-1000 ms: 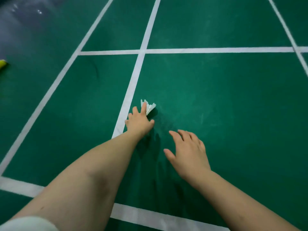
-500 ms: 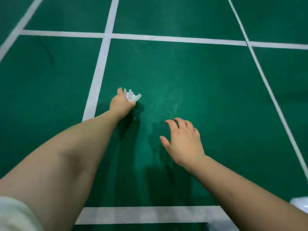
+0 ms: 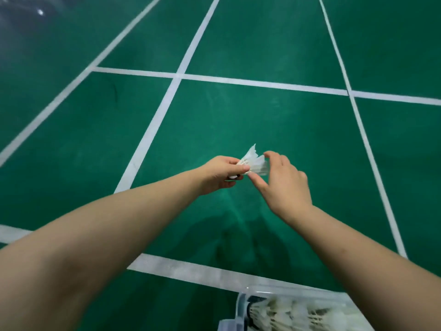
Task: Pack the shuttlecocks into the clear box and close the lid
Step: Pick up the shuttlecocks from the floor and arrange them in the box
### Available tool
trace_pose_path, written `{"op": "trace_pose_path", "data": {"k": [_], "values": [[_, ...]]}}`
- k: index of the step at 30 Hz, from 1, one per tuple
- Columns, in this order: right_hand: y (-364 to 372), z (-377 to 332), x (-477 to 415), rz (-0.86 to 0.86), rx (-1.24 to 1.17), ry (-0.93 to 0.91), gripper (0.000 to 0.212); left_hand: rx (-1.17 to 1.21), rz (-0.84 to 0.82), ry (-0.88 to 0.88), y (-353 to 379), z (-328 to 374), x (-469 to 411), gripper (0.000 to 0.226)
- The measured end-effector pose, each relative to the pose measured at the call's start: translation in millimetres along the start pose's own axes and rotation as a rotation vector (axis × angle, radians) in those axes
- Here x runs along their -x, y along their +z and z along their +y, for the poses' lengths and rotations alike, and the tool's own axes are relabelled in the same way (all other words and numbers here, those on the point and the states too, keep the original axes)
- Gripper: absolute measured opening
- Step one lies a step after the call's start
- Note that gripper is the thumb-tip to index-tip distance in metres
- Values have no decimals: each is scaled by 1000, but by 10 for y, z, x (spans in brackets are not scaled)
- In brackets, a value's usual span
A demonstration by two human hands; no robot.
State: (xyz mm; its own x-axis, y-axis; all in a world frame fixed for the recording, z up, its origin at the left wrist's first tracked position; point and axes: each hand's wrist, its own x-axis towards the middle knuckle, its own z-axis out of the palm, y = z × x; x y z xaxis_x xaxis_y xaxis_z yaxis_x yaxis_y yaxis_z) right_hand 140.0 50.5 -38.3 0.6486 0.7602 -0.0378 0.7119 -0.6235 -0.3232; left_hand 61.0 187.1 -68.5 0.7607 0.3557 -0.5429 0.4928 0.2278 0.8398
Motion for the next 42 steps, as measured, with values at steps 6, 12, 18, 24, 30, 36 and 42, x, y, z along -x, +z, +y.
{"op": "trace_pose_path", "data": {"k": [6, 12, 18, 24, 30, 36, 42], "values": [[-500, 403, 369, 83, -97, -77, 43, -130, 42, 44, 626, 410, 481, 9], [-971, 793, 816, 52, -380, -156, 23, -317, 41, 51, 1155, 630, 959, 9], [-1346, 951, 1377, 37, -434, -221, 13, -471, 39, 94, 1531, 628, 1557, 10], [-1435, 1107, 2042, 14, -390, -176, 14, -770, -31, 151, 1996, 473, 1839, 27], [-1142, 1579, 2483, -168, -385, -83, 16, -782, -88, 171, 2473, -199, 1817, 28], [-833, 1841, 2663, -311, -376, -31, 18, -728, -30, 121, 2718, -811, 1771, 36], [-631, 1848, 2872, -465, -170, -150, 14, -759, 243, 338, 2663, -1241, 1854, 25]]}}
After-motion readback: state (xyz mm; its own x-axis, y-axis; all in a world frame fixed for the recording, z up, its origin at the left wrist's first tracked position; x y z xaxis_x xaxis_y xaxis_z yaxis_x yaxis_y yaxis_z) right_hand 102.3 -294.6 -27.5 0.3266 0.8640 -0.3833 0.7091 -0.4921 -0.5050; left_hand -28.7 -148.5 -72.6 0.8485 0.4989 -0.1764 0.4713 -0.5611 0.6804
